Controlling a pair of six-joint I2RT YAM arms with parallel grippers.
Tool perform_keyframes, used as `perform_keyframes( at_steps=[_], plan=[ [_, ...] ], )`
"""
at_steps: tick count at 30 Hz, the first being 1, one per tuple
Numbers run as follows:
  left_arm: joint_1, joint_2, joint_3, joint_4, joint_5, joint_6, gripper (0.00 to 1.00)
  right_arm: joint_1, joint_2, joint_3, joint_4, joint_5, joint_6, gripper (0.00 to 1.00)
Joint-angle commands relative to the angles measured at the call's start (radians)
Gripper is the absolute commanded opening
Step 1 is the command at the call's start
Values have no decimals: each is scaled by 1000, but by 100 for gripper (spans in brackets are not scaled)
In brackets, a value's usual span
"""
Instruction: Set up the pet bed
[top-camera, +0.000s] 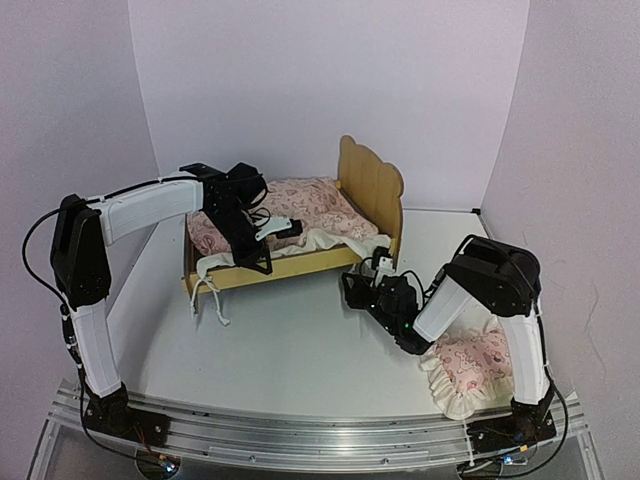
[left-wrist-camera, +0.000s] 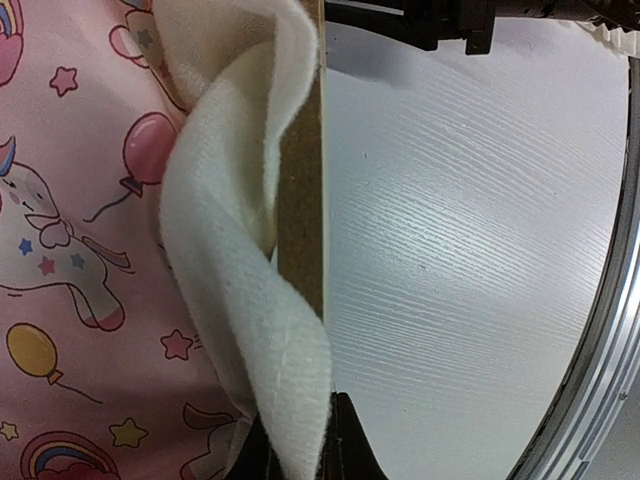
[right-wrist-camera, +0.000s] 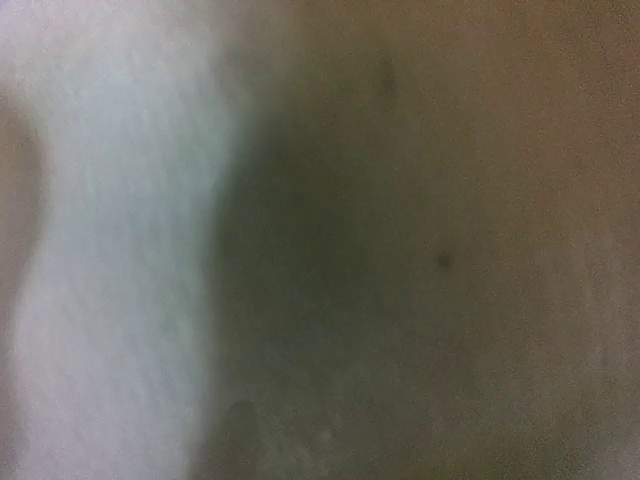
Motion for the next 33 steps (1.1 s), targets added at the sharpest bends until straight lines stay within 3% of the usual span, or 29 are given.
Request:
perform_keyframes(
  at_steps=[1,4,7,8,13,20,26,33],
  plan=[
    [-13,-75,95,93,17,40,0,-15,32,60,66,39,30,33],
    [-13,-77,97,94,25,33,0,-21,57,91,67,27,54,25],
    [-13,-77,101,99,26,21,0,-22,64,95,67,27,69,3],
    [-13,-77,101,105,17,14,0,-21,58,85,66,38,74,0],
    [12,-78,71,158,-36,26,0,-17,-40,-45,1,2,79,0],
    [85,-56,45,204,-56,63,0,15,-306,-228,-376,-136,27,0],
    [126,-58,-62,268,-85,115,0,15,-474,-150,-835,-358,-71,0],
    [172,-47,-211,376,-119,191,0,29,-478,-26,-1078,-479,-102,0]
  ],
)
